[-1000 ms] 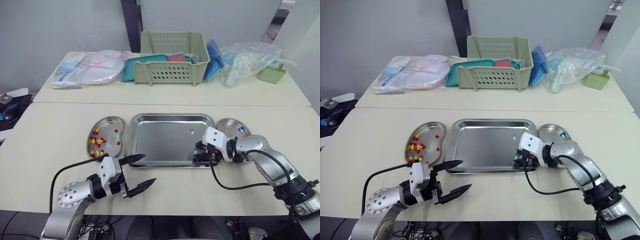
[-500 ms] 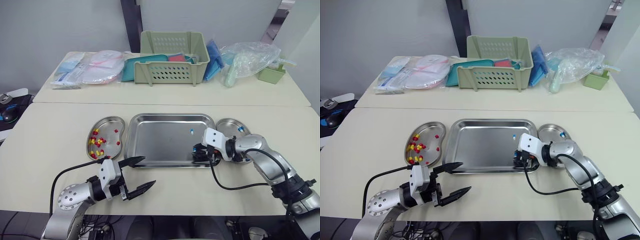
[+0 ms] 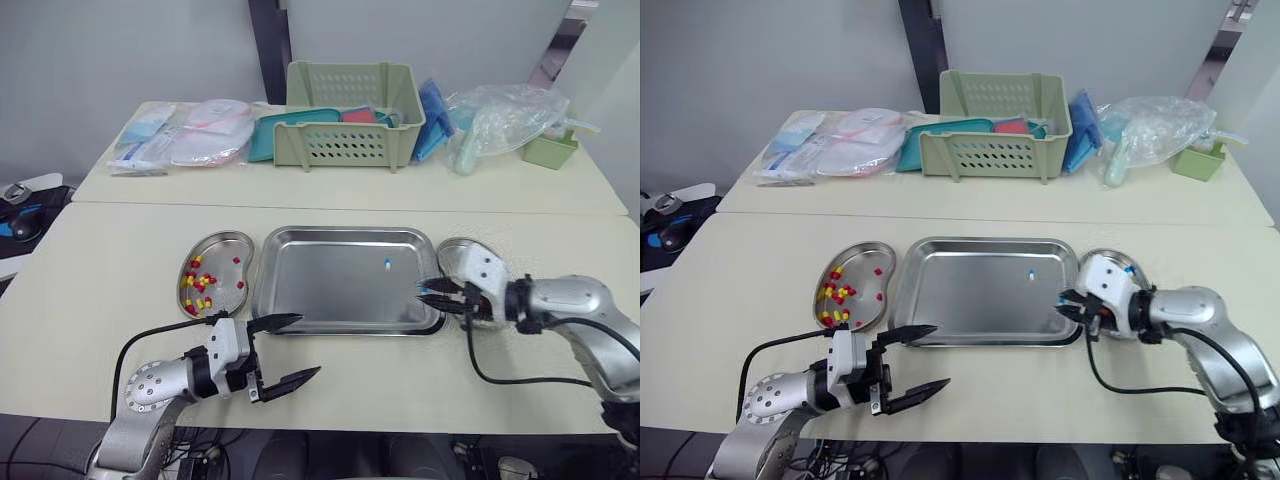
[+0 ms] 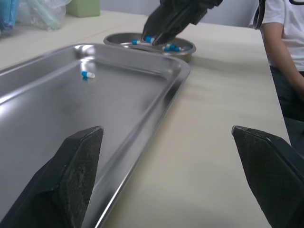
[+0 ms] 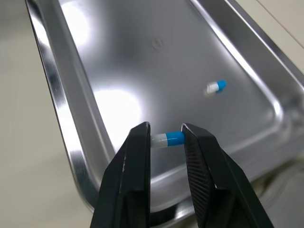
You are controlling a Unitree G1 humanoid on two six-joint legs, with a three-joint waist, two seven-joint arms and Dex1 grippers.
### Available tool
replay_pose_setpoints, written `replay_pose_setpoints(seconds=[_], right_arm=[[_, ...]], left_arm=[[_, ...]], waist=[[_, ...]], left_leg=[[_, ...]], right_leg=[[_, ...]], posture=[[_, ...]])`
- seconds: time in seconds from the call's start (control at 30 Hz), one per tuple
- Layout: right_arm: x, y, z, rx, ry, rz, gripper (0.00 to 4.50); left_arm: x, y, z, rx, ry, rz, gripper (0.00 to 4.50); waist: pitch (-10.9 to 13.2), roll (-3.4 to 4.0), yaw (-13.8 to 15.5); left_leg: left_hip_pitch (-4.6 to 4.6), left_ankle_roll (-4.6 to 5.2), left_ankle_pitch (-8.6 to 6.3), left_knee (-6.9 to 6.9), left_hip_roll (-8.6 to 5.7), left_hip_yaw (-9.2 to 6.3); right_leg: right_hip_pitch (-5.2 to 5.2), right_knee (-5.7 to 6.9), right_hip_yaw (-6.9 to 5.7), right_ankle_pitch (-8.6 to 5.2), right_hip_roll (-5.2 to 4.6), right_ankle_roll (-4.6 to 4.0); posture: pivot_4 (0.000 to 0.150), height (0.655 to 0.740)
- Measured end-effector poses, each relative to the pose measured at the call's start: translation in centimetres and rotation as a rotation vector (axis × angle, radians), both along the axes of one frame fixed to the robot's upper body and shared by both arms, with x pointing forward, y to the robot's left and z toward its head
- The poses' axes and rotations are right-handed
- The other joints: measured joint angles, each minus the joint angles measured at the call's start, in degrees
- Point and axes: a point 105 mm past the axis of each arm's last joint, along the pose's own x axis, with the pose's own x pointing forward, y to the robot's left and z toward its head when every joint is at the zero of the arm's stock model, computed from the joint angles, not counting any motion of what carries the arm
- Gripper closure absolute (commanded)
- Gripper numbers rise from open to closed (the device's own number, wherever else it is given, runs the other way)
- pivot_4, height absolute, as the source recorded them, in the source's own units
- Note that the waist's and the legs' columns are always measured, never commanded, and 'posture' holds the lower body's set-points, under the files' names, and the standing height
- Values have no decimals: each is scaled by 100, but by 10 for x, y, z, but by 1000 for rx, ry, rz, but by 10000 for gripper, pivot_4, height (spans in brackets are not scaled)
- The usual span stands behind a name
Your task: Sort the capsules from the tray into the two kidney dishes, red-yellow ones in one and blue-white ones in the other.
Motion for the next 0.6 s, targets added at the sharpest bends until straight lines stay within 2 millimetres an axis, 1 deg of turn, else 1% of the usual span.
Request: replay_pose_setpoints(seconds=[0.1,0.17,0.33,0.5,0.57,0.6], right_arm=[[-2,-24,1,-16,5,-109,37589],[-3,-34,0,-22,9,-161,37589],[0,-47,-2,-21,3,-232,37589],[2,-52,-2,-17,5,-257,37589],[1,-53,-4,-10,15,-263,30396],[0,-54,-4,-5,20,-271,28580]], left_arm=[[-1,-5,1,-20,2,-17,0],[-1,-8,3,-47,4,-23,0],[-1,-15,6,-90,-2,-32,0],[1,-18,9,-103,-15,-28,0],[1,-17,9,-103,-15,-24,0],[2,-17,9,-104,-17,-21,0]], waist=[[0,0,-14],[-1,1,-44],[0,1,-25],[0,1,-24],[0,1,-24],[0,1,-22]], left_leg=[[2,0,0,0,0,2],[6,0,0,-1,2,4],[4,0,0,0,0,5],[5,0,0,0,0,5],[4,0,0,0,0,5],[4,0,0,0,0,5]], right_leg=[[1,1,2,0,0,0],[1,2,4,0,2,0],[2,2,4,0,1,0],[2,1,4,0,1,0],[2,1,4,0,1,0],[2,1,4,0,1,0]], posture=[[1500,7400],[1500,7400],[1500,7400],[1500,7400],[1500,7400],[1500,7400]])
